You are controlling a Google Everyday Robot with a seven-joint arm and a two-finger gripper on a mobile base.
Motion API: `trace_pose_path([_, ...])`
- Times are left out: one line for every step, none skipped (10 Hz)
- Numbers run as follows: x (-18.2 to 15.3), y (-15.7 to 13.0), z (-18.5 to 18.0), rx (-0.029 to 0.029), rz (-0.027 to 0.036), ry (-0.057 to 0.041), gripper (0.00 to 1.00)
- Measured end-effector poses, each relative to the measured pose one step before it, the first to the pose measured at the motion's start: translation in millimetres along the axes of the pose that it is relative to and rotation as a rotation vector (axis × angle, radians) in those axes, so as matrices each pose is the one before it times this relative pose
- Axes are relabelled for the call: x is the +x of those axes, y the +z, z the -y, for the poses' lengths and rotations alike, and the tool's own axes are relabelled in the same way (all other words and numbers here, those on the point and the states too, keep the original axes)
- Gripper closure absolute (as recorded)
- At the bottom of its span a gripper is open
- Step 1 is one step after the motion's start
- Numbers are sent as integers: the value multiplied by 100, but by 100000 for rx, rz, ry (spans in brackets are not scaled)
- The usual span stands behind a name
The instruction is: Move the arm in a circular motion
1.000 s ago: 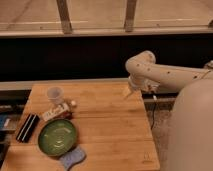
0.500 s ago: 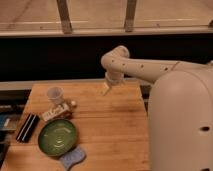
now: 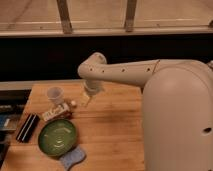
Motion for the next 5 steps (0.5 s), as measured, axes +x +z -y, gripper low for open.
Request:
trace_pose_path([992,241,-2013,-1570,-1691,-3501,20])
trace_pose_path([1049,133,-1323,-1042,-1268,-1340,20])
trace_pose_path([1692,73,-951,-349,-1273,-789,20])
trace_pose_path([2397,-32,-485,-784,-970,1006,20])
trace_pose_path([1679,-62,140,-376,-326,1476,20])
